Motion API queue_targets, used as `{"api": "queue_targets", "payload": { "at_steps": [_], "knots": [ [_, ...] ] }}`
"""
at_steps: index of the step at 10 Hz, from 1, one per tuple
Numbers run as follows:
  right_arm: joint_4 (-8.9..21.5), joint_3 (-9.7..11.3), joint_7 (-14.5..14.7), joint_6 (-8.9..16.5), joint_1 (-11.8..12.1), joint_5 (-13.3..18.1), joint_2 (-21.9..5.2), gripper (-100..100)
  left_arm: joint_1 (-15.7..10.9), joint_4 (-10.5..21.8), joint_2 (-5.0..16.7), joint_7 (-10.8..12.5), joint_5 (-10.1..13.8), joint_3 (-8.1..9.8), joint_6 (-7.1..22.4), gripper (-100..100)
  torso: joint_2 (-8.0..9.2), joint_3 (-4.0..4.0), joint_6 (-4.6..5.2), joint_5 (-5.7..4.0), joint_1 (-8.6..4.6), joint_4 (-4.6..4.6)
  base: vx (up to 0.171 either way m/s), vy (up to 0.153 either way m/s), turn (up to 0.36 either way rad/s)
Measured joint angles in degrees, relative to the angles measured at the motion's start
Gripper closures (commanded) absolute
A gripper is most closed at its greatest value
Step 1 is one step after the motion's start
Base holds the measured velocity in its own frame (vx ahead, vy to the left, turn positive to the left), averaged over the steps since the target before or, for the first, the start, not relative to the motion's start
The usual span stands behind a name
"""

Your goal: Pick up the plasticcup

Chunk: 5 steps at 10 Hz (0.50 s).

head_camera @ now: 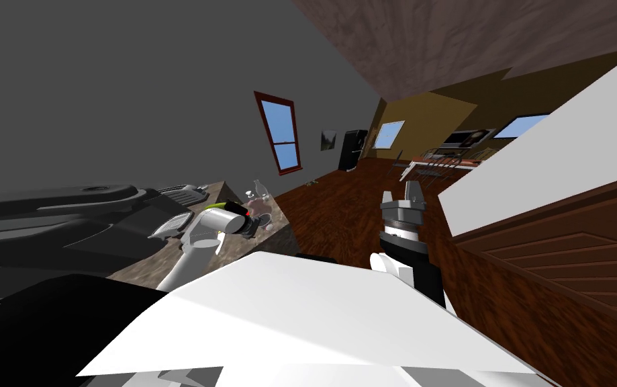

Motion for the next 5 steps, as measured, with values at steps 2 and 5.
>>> {"api": "queue_targets", "payload": {
  "at_steps": [2,5],
  "knots": [
    [0.00,0.00,0.00,0.00,0.00,0.00,0.00,0,-0.23,-0.16,0.10,-0.01,-0.06,0.15,-0.20,100,0.05,-0.04,-0.12,0.15,0.05,-0.13,0.005,0.003,-0.013],
    [0.00,0.00,0.00,0.00,0.00,0.00,0.00,0,-0.23,-0.17,0.10,0.00,-0.07,0.16,-0.24,0,0.08,-0.02,-0.12,0.16,0.11,-0.12,0.000,0.000,0.000]
  ]
}}
